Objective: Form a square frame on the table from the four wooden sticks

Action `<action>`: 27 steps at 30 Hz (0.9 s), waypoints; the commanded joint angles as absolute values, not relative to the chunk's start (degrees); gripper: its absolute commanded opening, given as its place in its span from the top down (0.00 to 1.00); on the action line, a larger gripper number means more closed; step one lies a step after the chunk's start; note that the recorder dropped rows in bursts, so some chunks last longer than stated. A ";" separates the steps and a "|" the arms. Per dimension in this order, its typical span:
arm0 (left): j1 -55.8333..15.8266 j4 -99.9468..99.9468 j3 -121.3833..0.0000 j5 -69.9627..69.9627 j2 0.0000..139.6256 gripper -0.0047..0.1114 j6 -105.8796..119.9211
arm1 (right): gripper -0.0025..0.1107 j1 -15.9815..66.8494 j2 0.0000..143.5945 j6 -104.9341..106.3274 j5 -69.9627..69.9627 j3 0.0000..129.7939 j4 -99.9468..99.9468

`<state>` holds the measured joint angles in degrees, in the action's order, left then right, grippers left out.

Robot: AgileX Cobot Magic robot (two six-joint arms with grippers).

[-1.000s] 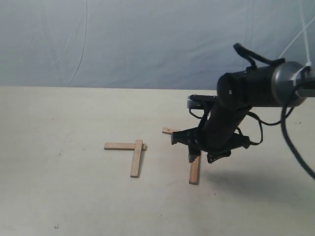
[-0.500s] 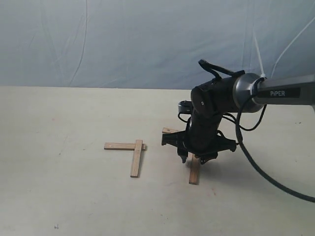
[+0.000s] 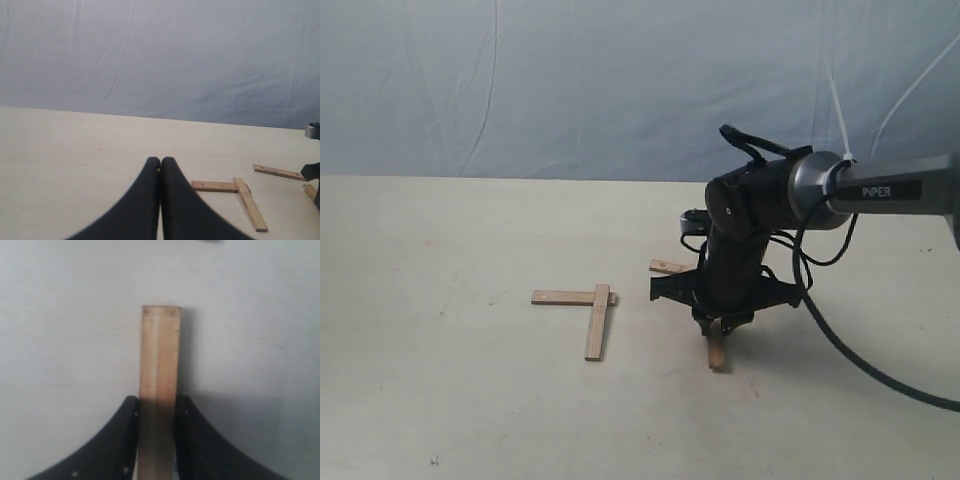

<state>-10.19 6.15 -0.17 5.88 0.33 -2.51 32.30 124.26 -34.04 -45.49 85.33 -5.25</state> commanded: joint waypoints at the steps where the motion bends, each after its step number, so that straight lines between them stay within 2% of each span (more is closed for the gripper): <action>1: -10.41 6.97 0.00 5.34 0.00 0.96 -2.72 | 0.99 35.53 121.07 -32.98 -48.19 90.27 -4.93; 10: -10.41 6.97 0.00 6.17 0.00 0.96 -2.72 | 0.99 45.32 126.90 -40.58 -49.89 104.38 -5.90; 21: -10.41 6.97 0.00 6.07 0.00 0.96 -2.72 | 0.99 49.28 138.95 -43.56 -56.71 120.95 -5.66; 27: -10.41 6.97 0.00 5.96 0.00 0.96 -2.72 | 0.99 49.99 142.33 -45.25 -55.80 123.77 -5.80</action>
